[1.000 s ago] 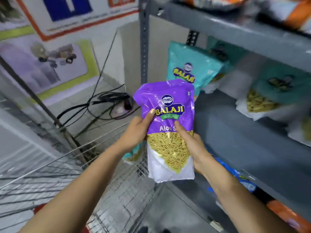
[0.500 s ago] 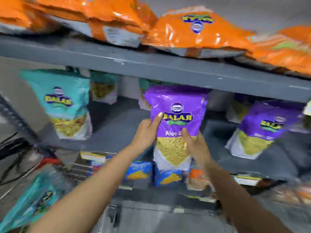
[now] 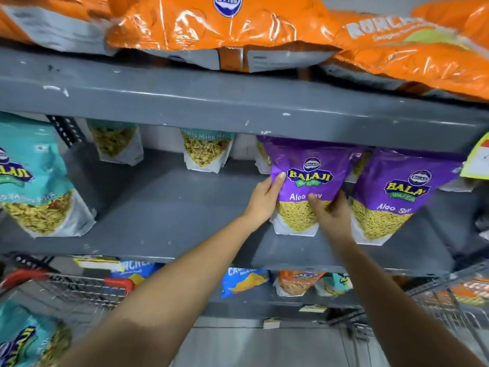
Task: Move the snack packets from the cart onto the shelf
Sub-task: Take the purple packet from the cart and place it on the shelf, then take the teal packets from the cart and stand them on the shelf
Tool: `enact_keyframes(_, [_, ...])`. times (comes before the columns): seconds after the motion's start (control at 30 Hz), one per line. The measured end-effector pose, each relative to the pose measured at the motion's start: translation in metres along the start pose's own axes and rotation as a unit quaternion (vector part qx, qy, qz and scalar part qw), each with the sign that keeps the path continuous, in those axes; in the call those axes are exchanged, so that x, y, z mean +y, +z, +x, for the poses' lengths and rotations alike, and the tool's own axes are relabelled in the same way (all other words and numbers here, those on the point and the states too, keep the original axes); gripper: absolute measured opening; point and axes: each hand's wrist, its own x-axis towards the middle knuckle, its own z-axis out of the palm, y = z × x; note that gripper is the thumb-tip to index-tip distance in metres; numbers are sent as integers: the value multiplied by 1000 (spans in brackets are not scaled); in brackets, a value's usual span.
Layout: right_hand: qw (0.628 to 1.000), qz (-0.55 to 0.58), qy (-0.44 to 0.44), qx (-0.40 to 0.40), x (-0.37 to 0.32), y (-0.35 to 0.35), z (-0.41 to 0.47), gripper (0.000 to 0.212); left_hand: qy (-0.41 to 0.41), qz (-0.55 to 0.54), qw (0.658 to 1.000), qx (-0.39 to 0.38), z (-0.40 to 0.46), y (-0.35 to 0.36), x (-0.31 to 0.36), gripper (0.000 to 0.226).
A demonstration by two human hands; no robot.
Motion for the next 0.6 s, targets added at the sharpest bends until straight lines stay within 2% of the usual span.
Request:
enact_keyframes(0.07, [998,-2,-28,54,-1,10,-22,57,14,-22,1000,-17,-7,-8,-1,48])
enact_keyframes(0.13, [991,5,-53,119,-3,26,-53,58,34,-36,999,-1,-23,-28,-5,43])
enact_keyframes(0.2, [986,28,-68,150,-7,51,-85,48,35,-16,998,55,-50,-61,-16,31])
enact_keyframes(0.23, [987,31,-77,139,-10,66,-99,38,28,-7,996,85,-68,-82,-25,25])
enact_keyframes(0.3, [992,12,-103,66,-14,102,-127,23,-2,-7,989,145,-112,-131,-49,23])
enact_keyframes(0.37, [992,-10,-120,-34,-17,141,-154,27,-44,-11,973,225,-165,-185,-73,29])
enact_keyframes(0.43, [984,-30,-103,-141,-17,184,-181,26,-81,-10,942,324,-226,-240,-97,36])
enact_keyframes(0.5, [962,-69,-78,-251,-16,229,-211,19,-108,-10,901,419,-291,-289,-119,39])
enact_keyframes(0.6, [897,-153,-54,-411,-1,298,-260,1,-147,-23,851,504,-379,-341,-145,41])
